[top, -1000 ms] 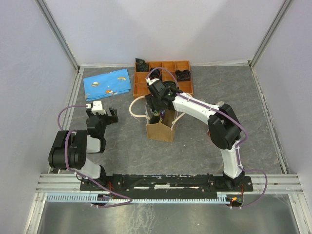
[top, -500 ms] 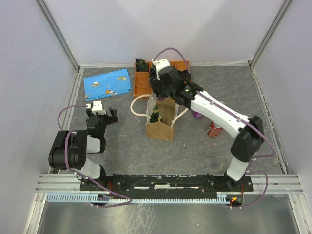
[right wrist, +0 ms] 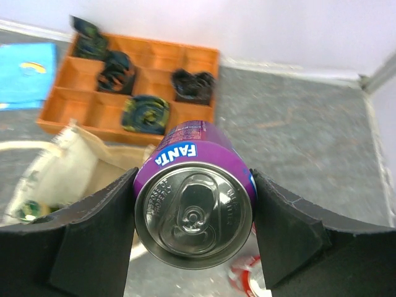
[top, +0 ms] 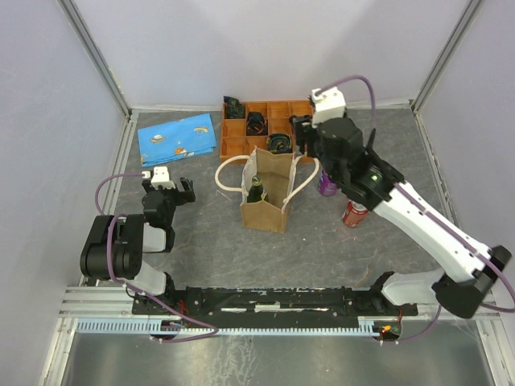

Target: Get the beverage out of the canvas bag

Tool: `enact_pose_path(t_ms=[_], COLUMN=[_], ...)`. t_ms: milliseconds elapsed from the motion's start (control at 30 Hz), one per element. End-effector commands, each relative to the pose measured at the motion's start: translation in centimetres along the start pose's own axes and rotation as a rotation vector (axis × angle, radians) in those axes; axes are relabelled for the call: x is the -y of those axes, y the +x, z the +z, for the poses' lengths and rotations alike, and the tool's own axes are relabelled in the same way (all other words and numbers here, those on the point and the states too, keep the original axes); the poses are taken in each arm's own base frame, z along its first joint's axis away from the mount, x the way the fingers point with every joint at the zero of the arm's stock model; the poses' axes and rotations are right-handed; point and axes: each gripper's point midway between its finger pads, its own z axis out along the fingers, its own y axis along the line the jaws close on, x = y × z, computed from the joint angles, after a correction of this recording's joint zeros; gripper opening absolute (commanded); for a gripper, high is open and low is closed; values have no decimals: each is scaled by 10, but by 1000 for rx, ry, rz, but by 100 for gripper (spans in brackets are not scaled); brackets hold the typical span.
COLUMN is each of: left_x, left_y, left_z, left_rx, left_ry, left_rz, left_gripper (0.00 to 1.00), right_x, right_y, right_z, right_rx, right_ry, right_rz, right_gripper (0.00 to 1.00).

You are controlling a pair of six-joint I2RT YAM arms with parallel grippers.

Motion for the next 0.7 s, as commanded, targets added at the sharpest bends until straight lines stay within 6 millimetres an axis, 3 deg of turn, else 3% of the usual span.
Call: enact_pose_path(t_ms=[0,167,433,667], left_x=[-1,-1,-1,-1], left_y=[-13,-13,-13,-13], left_z=[2,2,2,2], left_rx=[47,48,47,48], left_ry=[-4,-3,-4,-5], left_rz=[37,37,37,37], left_gripper=[99,99,99,99], right_x=[47,59,35,20], right_y=[13,61,120,159], right_z=[-22,-26,-23,-12], right_rx=[15,-86,-229,-327], right_ry=[186,211,115,70], right_rz=[52,59,109,109], right_gripper=[0,0,0,0])
